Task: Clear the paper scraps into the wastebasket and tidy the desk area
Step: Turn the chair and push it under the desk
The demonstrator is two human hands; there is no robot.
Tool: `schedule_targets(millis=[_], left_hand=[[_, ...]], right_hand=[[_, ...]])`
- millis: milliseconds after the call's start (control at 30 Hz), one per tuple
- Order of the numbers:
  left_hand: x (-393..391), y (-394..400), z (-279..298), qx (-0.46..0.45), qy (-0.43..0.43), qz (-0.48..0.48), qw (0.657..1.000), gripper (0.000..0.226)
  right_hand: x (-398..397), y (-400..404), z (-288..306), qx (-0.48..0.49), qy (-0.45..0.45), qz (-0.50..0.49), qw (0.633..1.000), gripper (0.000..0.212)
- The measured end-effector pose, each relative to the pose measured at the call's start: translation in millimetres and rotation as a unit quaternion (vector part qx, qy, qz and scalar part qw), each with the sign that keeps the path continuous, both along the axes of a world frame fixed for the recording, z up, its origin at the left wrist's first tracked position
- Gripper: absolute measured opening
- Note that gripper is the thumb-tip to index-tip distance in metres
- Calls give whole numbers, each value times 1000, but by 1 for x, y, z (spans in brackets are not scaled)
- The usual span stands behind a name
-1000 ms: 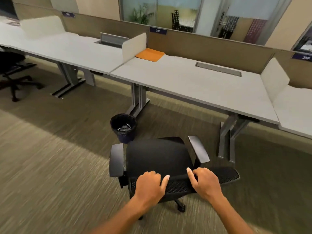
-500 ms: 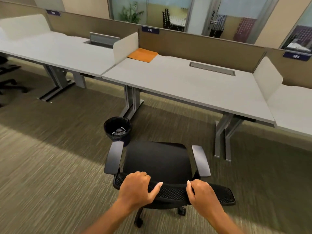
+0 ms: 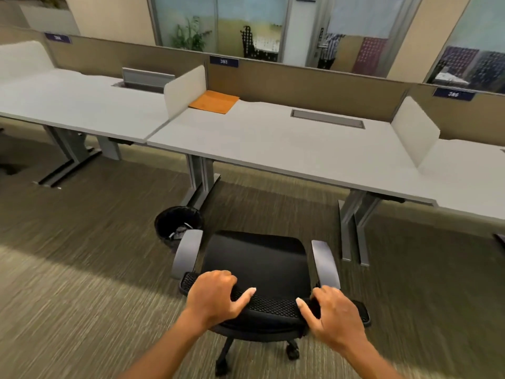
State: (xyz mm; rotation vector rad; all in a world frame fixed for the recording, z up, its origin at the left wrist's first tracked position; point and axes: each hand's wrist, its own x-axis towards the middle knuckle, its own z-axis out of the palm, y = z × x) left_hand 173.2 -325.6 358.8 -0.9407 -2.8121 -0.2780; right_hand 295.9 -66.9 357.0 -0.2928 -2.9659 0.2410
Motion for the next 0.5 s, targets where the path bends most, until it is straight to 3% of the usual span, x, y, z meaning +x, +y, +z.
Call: schedule_targets(millis=[133, 500], left_hand=[[-39, 9, 0, -2, -3, -10, 1000, 70], [-174, 78, -3, 3, -12, -18, 1000, 70]], right_hand=[[-30, 5, -1, 11, 15, -10, 1000, 54], [-159, 75, -10, 35, 57, -13, 998, 44]])
